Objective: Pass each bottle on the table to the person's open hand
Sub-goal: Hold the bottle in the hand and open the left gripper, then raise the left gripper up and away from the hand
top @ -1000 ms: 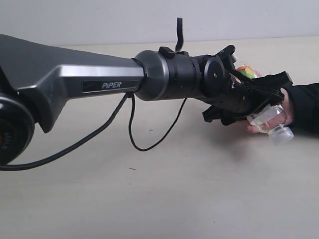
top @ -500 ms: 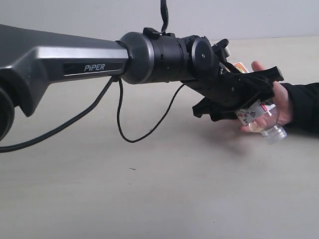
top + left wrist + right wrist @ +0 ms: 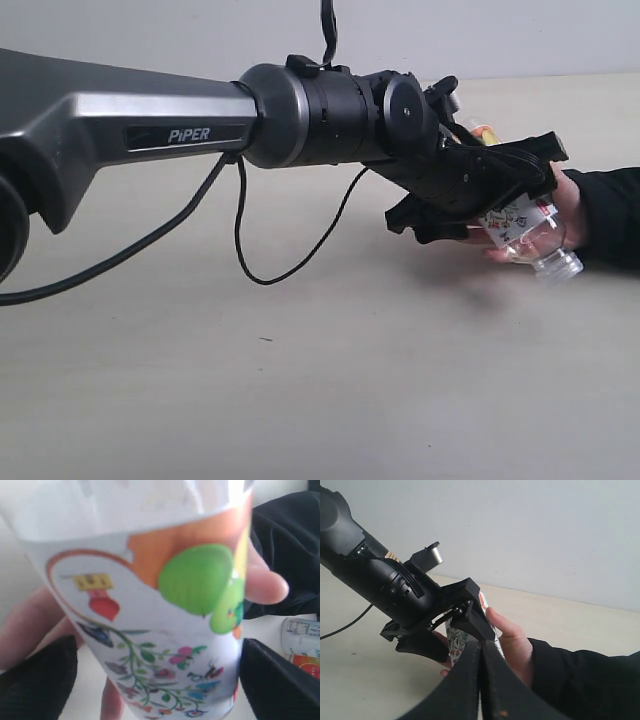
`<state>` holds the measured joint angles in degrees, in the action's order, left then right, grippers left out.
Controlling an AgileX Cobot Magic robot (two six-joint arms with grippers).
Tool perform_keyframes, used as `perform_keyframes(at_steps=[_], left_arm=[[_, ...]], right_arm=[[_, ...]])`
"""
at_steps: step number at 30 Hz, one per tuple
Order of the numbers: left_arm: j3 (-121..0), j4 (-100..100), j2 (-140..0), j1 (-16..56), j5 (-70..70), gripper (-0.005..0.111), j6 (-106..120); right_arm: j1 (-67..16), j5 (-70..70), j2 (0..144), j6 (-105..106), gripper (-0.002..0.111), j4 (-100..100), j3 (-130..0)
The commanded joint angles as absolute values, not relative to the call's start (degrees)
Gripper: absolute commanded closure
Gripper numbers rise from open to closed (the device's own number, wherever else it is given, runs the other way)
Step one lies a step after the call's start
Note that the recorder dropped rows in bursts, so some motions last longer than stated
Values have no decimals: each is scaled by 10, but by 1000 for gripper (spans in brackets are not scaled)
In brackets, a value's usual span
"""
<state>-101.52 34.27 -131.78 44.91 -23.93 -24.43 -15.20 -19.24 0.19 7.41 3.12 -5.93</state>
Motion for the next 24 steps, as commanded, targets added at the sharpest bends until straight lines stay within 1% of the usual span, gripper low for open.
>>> perform_keyframes(at_steps=[1,6,12,15,17,20,21,22,24], left_arm=[[-1015,333,-1311,447,-233,22,-241],[-1015,332,-1308,446,-237,22,-241],[-1015,331,-1271,446,-238,22,-210],[-1015,322,-1245,446,-245,22,-148],[-1015,322,-1231,442,-259,25,-117],[-1015,322,-1215,427,-293,47,-117],[-1015,322,-1207,418,-318,62,-117],[-1015,322,-1203,411,-335,74,-117],[-1015,322,-1193,393,-377,106,-117]], right_arm=[[-150,-186,0,74,108,32,-58],[-150,-186,0,75,108,32,-58],[-150,-186,0,75,108,32,-58],[-150,-186,0,75,108,32,-58],[-150,-186,0,75,108,32,-58],[-150,-186,0,75,108,32,-58],[-150,-186,0,75,108,32,-58],[-150,-186,0,75,108,32,-58],[-150,-186,0,75,108,32,-58]])
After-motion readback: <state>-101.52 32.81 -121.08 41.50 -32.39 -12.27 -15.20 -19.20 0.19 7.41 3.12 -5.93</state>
